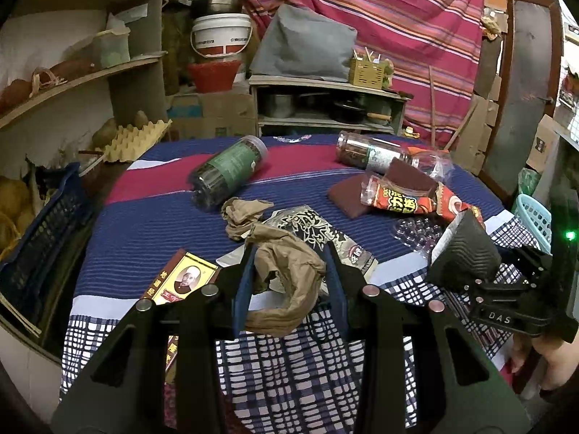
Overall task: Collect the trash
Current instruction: 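Carry the sock and cup over the basket and open both tools to drop them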
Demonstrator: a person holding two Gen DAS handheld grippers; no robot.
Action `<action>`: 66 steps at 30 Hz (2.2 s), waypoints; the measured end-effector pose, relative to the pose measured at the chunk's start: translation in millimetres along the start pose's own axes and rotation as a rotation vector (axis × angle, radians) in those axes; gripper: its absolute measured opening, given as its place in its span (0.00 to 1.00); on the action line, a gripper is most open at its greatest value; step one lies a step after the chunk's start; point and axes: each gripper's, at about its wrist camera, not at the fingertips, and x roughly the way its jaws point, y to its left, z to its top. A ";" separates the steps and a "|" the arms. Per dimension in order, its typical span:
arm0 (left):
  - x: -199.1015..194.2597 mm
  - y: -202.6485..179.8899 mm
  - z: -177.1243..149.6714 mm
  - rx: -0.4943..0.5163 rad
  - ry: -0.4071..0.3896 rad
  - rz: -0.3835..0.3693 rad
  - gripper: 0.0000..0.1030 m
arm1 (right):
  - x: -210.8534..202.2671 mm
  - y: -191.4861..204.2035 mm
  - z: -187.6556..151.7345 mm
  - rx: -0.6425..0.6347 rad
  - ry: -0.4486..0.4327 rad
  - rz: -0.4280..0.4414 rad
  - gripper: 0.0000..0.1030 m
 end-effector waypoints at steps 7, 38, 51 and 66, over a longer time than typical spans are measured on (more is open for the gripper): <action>-8.7 -13.9 9.3 0.025 -0.014 0.008 0.35 | -24.0 -19.9 5.1 0.049 -0.045 0.015 0.66; 15.0 -251.6 37.4 0.175 -0.039 -0.264 0.35 | -145.0 -253.3 -26.0 0.226 -0.171 -0.315 0.65; 32.7 -375.6 33.1 0.275 -0.044 -0.427 0.35 | -165.2 -337.7 -52.7 0.314 -0.166 -0.432 0.65; 65.7 -457.0 30.1 0.359 -0.026 -0.505 0.35 | -152.5 -388.2 -66.3 0.385 -0.167 -0.452 0.65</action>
